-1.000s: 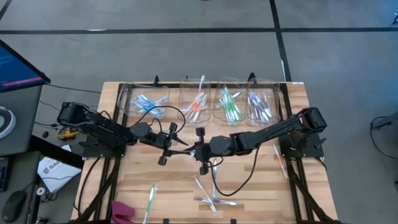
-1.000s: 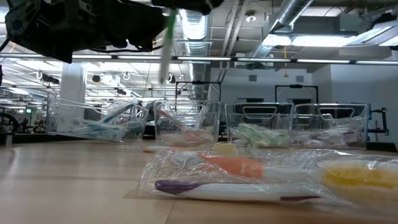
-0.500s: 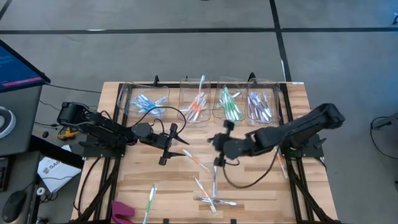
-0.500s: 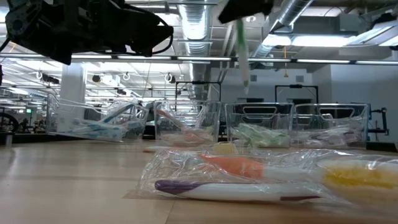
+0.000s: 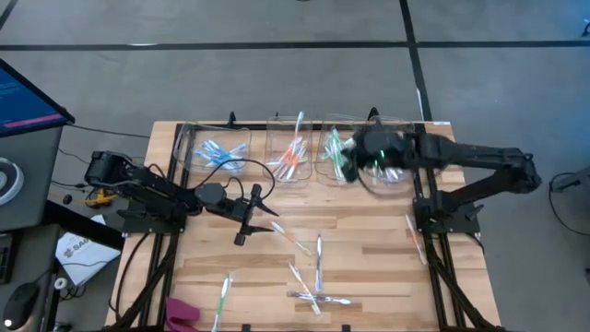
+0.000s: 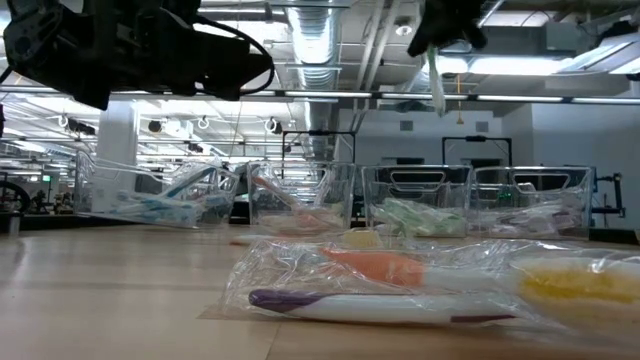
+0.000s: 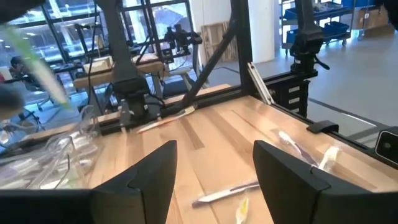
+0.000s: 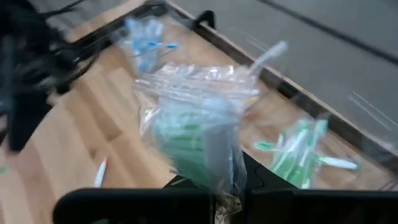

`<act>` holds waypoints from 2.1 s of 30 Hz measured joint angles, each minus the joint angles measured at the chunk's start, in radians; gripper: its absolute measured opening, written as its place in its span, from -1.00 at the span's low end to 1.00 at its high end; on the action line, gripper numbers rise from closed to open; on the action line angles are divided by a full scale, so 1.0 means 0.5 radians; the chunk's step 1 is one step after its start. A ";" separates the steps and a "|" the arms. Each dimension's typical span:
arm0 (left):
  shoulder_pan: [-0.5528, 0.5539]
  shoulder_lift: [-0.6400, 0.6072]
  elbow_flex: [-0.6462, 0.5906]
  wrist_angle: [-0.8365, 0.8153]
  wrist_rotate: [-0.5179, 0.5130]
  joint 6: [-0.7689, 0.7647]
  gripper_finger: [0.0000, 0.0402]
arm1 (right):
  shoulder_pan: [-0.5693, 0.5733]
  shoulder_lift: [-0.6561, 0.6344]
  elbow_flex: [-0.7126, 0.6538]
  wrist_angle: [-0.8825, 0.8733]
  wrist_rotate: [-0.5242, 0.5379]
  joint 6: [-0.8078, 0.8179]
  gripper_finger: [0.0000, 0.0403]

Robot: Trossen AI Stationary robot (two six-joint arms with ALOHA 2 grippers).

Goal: Pick & Place Toothbrushes
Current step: Put the green toothbrush into the middle right transparent bin, then put the orange toothbrush into the middle left transparent bin

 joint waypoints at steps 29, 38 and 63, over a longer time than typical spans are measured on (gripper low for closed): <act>0.041 0.001 -0.003 -0.110 0.000 -0.002 0.02 | -1.052 1.170 0.465 -0.394 -0.750 -0.214 -0.98; 0.041 0.001 -0.003 -0.143 0.000 -0.002 0.02 | -1.071 1.274 0.483 -0.463 -0.744 -0.144 -0.76; 0.041 0.003 -0.006 -0.406 -0.080 0.175 0.02 | -0.388 0.958 0.906 -1.069 -0.641 -0.147 -0.33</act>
